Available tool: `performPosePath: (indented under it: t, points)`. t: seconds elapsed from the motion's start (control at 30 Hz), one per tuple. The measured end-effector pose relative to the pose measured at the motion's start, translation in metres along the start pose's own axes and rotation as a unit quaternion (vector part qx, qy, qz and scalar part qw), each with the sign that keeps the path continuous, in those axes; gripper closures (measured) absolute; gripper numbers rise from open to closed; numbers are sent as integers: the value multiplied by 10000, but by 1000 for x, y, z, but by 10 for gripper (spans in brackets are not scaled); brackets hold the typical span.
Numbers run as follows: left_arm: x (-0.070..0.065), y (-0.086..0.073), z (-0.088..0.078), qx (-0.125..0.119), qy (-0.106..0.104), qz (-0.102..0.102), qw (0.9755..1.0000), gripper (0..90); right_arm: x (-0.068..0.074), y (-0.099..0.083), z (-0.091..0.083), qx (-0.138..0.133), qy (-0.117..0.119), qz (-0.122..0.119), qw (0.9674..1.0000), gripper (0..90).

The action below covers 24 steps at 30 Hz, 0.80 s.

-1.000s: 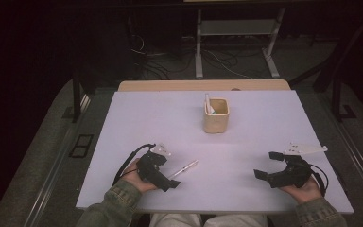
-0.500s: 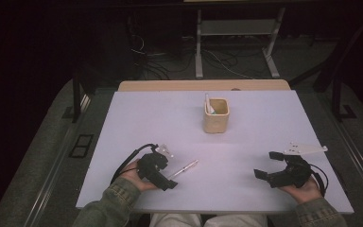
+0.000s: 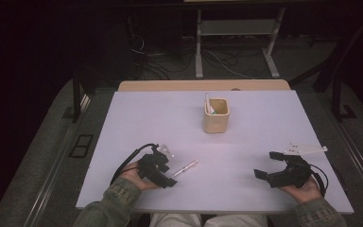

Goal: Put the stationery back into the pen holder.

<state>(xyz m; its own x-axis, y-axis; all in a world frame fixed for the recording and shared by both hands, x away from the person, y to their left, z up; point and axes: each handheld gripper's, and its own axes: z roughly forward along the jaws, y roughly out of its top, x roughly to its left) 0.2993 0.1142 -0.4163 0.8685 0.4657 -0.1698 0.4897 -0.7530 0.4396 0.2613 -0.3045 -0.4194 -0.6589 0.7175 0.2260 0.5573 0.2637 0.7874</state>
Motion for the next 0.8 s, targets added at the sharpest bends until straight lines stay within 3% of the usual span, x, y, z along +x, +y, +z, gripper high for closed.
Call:
performPosePath:
  t: [0.13,0.3,0.6,0.8]
  points:
    - [-1,2,2,1,42,75,10000,444,0,0,0,0,-28,29,10000,2]
    - [-4,3,6,-5,100,-11,9999,530,0,0,1,1,14,46,10000,2]
    - [-6,3,9,116,251,195,9994,634,-2,-1,1,-27,37,97,9999,2]
    - [-8,2,10,132,373,222,9990,684,-4,-2,0,-47,32,193,9998,2]
